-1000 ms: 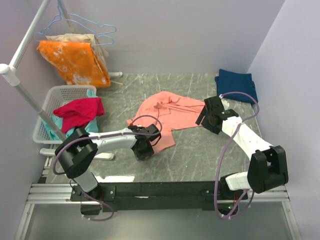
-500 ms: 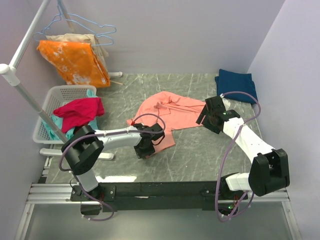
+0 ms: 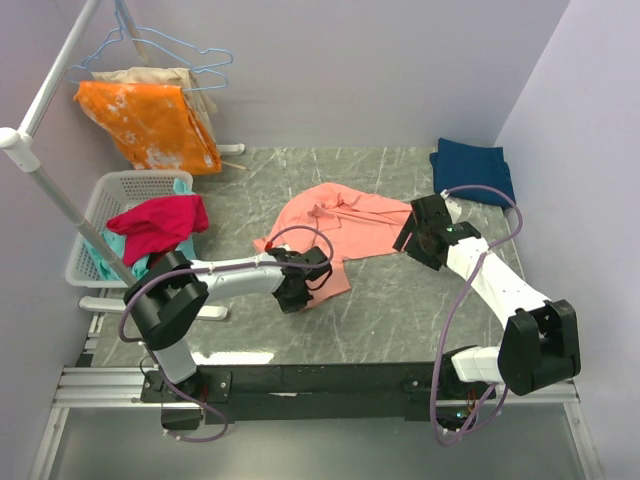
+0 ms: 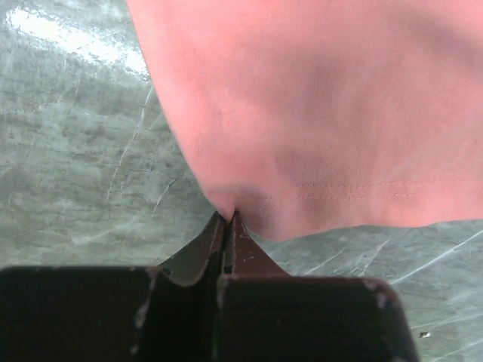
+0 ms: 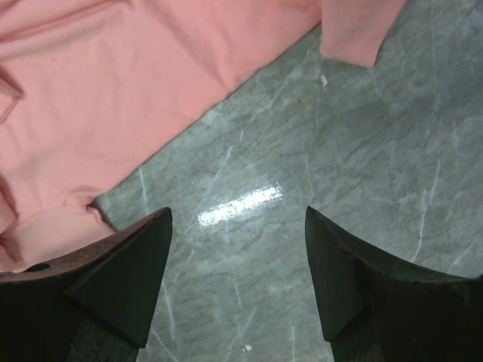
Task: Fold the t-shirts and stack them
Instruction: Flatten the tshirt out
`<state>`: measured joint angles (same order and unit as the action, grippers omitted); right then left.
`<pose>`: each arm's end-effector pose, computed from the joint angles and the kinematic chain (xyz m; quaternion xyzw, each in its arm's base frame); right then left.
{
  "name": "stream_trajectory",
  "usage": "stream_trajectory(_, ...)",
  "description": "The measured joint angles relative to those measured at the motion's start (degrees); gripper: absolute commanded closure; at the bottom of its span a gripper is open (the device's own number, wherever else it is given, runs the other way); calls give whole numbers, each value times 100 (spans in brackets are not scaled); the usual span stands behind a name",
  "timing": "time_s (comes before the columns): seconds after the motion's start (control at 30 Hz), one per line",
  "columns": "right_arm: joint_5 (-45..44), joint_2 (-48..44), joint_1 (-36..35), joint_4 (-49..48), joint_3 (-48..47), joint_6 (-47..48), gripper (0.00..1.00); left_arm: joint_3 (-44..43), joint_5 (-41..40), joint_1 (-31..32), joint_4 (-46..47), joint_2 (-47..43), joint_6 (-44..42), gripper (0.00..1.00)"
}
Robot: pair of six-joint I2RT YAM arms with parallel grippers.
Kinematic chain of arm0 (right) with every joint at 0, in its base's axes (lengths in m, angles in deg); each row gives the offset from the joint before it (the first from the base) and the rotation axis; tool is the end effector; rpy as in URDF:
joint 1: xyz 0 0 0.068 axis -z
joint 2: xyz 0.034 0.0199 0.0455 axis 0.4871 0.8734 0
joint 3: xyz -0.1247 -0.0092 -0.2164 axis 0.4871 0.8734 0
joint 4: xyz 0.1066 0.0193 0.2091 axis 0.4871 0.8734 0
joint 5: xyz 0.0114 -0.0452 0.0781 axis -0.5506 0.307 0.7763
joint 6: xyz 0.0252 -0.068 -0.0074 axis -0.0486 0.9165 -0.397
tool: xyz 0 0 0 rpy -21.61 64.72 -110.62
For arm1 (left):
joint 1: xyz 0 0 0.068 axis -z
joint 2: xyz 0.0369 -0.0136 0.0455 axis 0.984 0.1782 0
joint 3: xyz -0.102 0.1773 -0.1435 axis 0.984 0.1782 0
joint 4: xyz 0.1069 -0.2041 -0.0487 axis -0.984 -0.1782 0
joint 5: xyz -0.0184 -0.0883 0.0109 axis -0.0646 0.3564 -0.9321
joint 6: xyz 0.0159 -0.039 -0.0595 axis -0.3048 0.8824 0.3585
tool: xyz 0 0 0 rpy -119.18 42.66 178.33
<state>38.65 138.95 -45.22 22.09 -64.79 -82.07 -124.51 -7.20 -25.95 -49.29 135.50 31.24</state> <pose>0.2466 0.0576 0.2098 0.2270 0.9268 0.0411 0.2964 0.1802 -0.2186 0.1302 -0.2159 0.9645 -0.0121 0.1519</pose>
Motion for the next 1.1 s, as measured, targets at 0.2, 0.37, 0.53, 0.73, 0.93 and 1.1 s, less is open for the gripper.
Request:
stream_trajectory(0.2,2,0,7,7,37,0,21,190,-186,11,-92,-203,160,99)
stream_trajectory(0.37,-35,0,83,7,146,-4,21,273,-704,4,-931,-597,402,99)
stream_trajectory(0.53,-138,0,411,0,313,-68,22,107,-1342,4,-1845,-1462,741,99)
stream_trajectory(0.73,-358,155,601,-7,319,-109,25,-153,-2083,0,-2835,-2079,1231,99)
stream_trajectory(0.93,-369,435,610,-83,365,-155,33,-184,-2479,-262,-3180,-2389,1346,99)
stream_trajectory(1.1,-345,516,608,-116,608,-219,40,-380,-2658,-542,-3296,-2441,1226,99)
